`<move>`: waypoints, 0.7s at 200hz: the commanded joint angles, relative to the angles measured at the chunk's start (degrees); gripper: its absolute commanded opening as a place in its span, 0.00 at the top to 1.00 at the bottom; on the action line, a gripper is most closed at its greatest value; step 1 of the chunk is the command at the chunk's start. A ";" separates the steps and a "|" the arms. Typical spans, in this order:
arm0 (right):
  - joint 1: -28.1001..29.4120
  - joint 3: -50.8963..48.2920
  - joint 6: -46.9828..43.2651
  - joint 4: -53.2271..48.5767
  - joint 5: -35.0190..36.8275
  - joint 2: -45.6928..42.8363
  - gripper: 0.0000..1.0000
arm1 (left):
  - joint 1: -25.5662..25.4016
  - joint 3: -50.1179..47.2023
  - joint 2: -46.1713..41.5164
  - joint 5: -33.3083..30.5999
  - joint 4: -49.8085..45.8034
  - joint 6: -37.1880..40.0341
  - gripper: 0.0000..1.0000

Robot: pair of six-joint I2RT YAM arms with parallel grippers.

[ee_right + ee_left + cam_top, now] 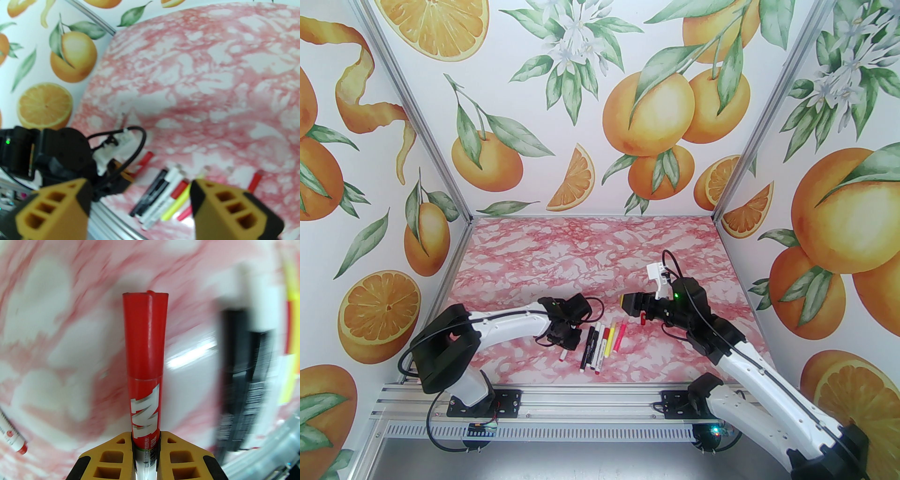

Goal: Open the pen caps

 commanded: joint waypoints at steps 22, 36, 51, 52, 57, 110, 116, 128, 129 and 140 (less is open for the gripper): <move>0.22 -0.90 6.90 6.75 -2.78 -0.64 0.40 | 5.73 0.57 -7.88 15.24 16.31 -0.91 0.88; 0.25 -0.73 7.97 8.12 -2.94 -0.06 0.43 | 7.60 -0.30 -9.38 19.45 20.36 -0.69 0.89; 0.28 -1.17 9.89 11.31 -3.64 1.16 0.43 | 9.44 -1.53 -10.42 25.13 25.57 -0.55 0.88; 0.24 -1.25 10.05 11.59 -3.74 1.28 0.44 | 9.56 -1.61 -10.48 25.55 25.86 -0.52 0.88; 0.21 -1.59 10.92 13.18 -3.95 1.69 0.44 | 10.25 -1.77 -10.54 27.65 27.15 -0.38 0.88; 0.23 -0.65 12.48 19.78 -4.71 7.86 0.43 | 14.21 2.72 -7.28 45.90 23.25 7.95 0.89; 0.28 -0.55 12.49 20.40 -5.08 8.35 0.42 | 14.26 3.52 -7.06 46.26 21.38 9.46 0.89; 0.26 -0.07 12.49 21.28 -6.05 9.39 0.41 | 14.33 4.99 -6.59 46.38 18.68 11.94 0.93; 0.26 -0.07 12.49 21.28 -6.05 9.39 0.41 | 14.34 5.08 -6.55 46.46 18.59 12.05 0.93; 0.33 0.39 12.32 22.05 -6.92 10.33 0.39 | 14.43 5.55 -6.08 47.66 18.25 12.83 0.94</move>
